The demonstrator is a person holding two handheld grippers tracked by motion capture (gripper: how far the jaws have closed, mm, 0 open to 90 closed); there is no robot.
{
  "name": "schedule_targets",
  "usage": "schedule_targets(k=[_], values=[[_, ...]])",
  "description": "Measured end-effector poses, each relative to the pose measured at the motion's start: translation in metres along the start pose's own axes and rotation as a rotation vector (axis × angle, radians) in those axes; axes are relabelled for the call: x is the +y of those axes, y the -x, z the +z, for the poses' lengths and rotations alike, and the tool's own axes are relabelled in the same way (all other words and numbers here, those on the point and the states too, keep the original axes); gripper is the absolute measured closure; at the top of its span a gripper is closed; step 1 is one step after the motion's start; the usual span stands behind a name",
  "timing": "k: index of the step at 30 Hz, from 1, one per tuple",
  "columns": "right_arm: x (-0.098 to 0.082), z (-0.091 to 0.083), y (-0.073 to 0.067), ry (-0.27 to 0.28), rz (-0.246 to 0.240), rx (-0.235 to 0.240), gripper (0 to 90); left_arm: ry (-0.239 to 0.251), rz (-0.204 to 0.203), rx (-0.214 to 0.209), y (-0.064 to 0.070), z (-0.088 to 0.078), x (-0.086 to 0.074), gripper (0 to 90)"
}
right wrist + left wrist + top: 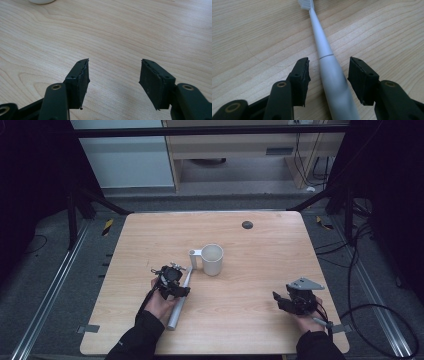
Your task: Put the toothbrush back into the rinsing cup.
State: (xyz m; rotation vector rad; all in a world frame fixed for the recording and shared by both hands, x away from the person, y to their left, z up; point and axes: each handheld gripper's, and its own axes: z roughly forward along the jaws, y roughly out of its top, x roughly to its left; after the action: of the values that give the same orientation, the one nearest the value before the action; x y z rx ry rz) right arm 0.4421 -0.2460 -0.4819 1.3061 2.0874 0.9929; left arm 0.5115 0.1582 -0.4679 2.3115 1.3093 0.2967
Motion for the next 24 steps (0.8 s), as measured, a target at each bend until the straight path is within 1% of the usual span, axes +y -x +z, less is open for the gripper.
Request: schedule_targets(k=[3, 8, 10, 13, 15, 18, 19, 20, 21, 22, 24], values=[[0.0, 0.0002, 0.0001, -0.001, -0.001, 0.001, 40.5, -0.017, -0.004, -0.001, 0.0, 0.0045, -0.0009, 51.7], [0.0002, -0.0001, -0.0002, -0.007, 0.006, 0.006, 40.4, -0.025, -0.007, -0.01, 0.0, 0.0061, -0.0012, 54.1], [0.0, 0.0003, 0.0002, -0.006, -0.001, 0.003, 40.4, -0.025, -0.004, -0.01, 0.0006, 0.0063, -0.0012, 55.8], [0.0001, 0.0002, 0.0001, -0.007, 0.002, 0.004, 40.3, -0.025, -0.008, -0.008, 0.0001, 0.0061, -0.0013, 58.7], [0.0001, 0.0003, 0.0002, -0.007, 0.0, 0.004, 40.3, -0.027, -0.011, -0.008, -0.0002, 0.0059, -0.0012, 58.9], [0.0002, 0.0002, -0.0001, -0.011, 0.003, 0.007, 40.3, -0.029, -0.014, 0.005, 0.0002, 0.0057, -0.0014, 61.4], [0.0, 0.0005, 0.0003, -0.009, -0.003, 0.004, 40.2, -0.032, -0.013, 0.019, 0.0007, 0.0055, -0.0018, 63.7], [0.0, 0.0005, 0.0003, -0.009, -0.003, 0.004, 40.2, -0.032, -0.013, 0.019, 0.0007, 0.0055, -0.0018, 64.3], [0.0003, 0.0001, -0.0002, -0.011, 0.007, 0.007, 40.3, -0.034, -0.014, 0.018, 0.0005, 0.0053, -0.0019, 64.3], [0.0002, 0.0003, 0.0003, -0.008, -0.001, 0.004, 40.2, -0.034, -0.019, 0.017, -0.0001, 0.0052, -0.0019, 65.4], [0.0003, 0.0002, 0.0, -0.01, 0.003, 0.005, 40.2, -0.035, -0.02, 0.018, -0.0001, 0.0052, -0.0018, 65.8]])
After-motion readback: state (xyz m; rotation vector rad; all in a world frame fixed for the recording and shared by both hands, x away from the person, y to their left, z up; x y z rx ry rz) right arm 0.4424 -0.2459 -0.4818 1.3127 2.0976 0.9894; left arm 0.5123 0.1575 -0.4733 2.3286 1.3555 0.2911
